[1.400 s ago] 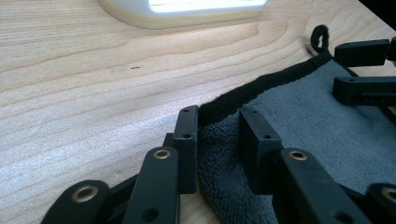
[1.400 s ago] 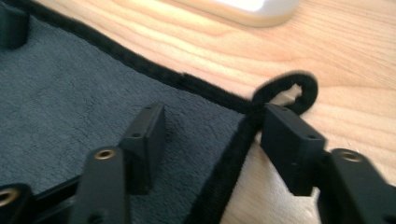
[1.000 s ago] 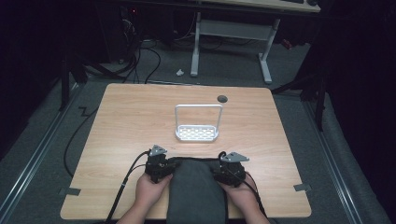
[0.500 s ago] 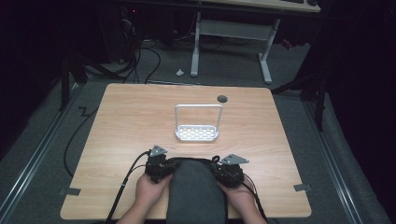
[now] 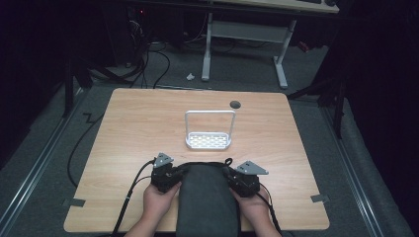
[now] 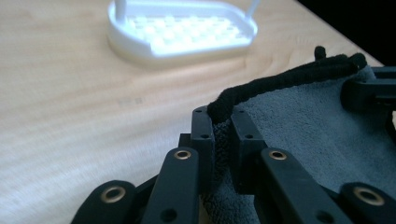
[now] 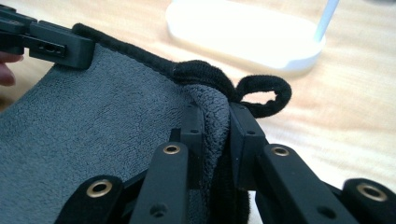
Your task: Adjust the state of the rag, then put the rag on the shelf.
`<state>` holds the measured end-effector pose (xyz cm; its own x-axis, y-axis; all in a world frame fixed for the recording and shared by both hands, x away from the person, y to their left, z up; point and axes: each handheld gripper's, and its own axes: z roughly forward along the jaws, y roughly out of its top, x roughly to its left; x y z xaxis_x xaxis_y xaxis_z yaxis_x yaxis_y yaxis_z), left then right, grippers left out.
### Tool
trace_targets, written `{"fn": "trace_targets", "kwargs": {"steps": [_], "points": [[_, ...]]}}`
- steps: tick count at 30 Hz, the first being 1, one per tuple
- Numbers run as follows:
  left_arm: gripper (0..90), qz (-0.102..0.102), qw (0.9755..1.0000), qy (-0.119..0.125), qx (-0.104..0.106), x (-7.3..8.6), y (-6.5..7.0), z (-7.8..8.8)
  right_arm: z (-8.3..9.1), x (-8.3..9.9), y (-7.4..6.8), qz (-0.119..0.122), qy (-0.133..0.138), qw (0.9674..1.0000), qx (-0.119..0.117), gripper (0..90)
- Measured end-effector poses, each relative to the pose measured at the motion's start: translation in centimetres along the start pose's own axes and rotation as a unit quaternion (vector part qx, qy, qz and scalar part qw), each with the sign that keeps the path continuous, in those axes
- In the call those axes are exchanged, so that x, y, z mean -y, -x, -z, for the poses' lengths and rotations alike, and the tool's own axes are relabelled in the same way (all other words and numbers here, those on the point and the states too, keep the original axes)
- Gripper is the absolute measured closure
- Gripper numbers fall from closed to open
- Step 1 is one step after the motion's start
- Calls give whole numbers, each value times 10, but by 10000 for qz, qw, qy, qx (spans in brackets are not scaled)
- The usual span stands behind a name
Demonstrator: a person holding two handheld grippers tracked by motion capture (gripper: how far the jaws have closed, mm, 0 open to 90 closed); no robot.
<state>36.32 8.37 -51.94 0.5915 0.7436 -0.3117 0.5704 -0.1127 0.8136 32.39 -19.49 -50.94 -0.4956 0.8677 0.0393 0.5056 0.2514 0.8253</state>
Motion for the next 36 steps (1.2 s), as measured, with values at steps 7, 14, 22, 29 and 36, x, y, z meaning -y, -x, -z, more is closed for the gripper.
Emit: {"fn": "trace_targets", "kwargs": {"steps": [7,14,22,29,36], "points": [[824,-123,9996,259,-74,-15,5,7,7,-15,-1,49,268,9995,126,786],[824,-272,9985,474,-102,-29,13,14,13,-23,0,82,469,9987,182,786],[825,-453,9954,843,-96,-51,19,24,22,-39,4,113,770,9967,216,786],[825,-594,9917,1138,-71,-73,25,36,34,-57,6,152,1122,9933,251,785],[825,-738,9874,1400,-89,-94,32,46,45,-74,6,248,1358,9899,322,785]]}}
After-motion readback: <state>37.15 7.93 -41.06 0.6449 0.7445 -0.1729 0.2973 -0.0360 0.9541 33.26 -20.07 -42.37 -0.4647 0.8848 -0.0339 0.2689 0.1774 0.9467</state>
